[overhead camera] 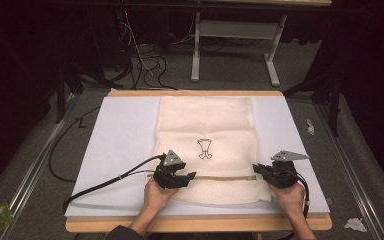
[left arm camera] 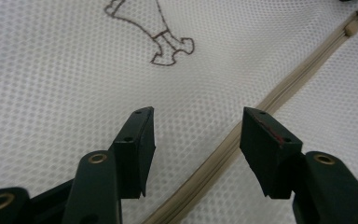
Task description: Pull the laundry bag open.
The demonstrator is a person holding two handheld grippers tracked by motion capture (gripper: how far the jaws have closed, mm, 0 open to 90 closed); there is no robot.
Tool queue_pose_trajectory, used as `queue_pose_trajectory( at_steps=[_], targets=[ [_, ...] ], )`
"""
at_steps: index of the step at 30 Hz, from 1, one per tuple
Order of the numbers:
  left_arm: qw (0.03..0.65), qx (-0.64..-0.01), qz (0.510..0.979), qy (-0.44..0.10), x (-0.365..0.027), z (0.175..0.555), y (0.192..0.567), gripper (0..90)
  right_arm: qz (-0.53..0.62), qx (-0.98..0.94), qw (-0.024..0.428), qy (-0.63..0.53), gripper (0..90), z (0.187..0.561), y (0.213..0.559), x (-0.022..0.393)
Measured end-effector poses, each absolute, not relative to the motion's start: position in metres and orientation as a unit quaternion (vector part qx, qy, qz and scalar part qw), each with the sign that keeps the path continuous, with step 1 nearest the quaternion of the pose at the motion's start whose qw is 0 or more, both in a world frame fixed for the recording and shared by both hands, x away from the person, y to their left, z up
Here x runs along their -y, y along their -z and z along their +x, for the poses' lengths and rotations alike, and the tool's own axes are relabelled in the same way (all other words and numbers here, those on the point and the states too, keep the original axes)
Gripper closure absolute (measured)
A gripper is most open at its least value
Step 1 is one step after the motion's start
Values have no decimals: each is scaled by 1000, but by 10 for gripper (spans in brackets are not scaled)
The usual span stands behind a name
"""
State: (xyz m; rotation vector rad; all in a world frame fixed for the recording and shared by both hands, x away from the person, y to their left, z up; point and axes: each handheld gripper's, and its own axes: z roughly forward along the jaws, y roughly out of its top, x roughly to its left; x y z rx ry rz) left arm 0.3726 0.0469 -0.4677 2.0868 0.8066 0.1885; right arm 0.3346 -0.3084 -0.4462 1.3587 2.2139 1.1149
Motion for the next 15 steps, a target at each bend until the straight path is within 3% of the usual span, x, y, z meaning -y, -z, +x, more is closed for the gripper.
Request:
queue_pose_trajectory(
  at_steps=[15],
  targets=[
    [445, -278, 849, -59, -3, 369, 453, 511, 468, -763, 145, -422, 880, 339, 437, 302]
  ],
)
